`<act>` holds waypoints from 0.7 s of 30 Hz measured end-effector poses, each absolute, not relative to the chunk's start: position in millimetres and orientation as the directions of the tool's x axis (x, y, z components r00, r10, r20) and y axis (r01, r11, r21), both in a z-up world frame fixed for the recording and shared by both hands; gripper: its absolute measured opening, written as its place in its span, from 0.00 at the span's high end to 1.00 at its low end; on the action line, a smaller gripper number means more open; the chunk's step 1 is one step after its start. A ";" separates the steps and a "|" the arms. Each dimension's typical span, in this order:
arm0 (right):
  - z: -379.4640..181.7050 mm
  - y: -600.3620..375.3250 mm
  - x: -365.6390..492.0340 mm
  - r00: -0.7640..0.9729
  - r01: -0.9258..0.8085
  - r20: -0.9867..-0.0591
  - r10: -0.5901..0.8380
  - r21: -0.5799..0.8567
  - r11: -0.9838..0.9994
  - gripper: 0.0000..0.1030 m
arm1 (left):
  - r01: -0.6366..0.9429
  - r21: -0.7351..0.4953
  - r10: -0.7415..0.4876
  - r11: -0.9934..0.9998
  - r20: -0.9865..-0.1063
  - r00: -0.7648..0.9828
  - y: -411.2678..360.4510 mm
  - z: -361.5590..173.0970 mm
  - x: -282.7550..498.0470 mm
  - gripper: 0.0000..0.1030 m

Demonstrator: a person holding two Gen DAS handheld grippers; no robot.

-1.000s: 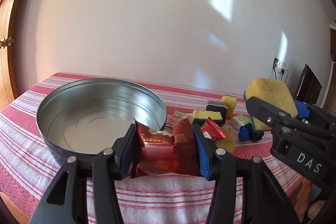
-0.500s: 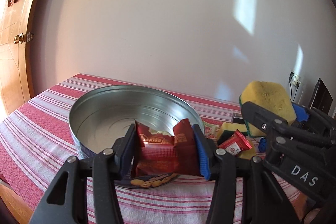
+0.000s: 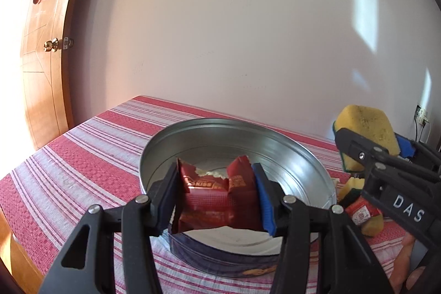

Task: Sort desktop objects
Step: 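Carry both held items over the metal tin and open both tools to drop them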

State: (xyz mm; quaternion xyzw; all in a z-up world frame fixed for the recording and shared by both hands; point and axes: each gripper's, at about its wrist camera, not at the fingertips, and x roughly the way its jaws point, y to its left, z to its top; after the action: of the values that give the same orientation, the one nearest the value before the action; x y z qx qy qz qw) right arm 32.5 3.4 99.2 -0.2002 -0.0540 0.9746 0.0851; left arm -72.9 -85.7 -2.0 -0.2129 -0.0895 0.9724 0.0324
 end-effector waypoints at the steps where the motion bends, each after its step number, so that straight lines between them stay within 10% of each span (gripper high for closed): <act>1: 97.8 3.9 29.5 -0.906 -0.140 -0.382 0.184 -0.138 -0.980 0.33 | -0.014 -0.191 0.093 -0.982 -0.412 -0.907 -89.3 -3.1 -76.5 0.50; 21: 60.5 22.4 -31.8 -0.859 -0.119 -0.493 0.134 -0.062 -0.991 0.32 | 0.107 -0.082 -0.068 -0.991 -0.377 -0.924 -82.2 3.6 -120.0 0.50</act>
State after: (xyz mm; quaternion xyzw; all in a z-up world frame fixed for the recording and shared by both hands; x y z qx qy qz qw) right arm -31.8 22.4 60.5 -0.2569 -0.0147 0.9641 0.0656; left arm -120.0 -82.2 3.6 -0.1902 -0.0504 0.9794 -0.0447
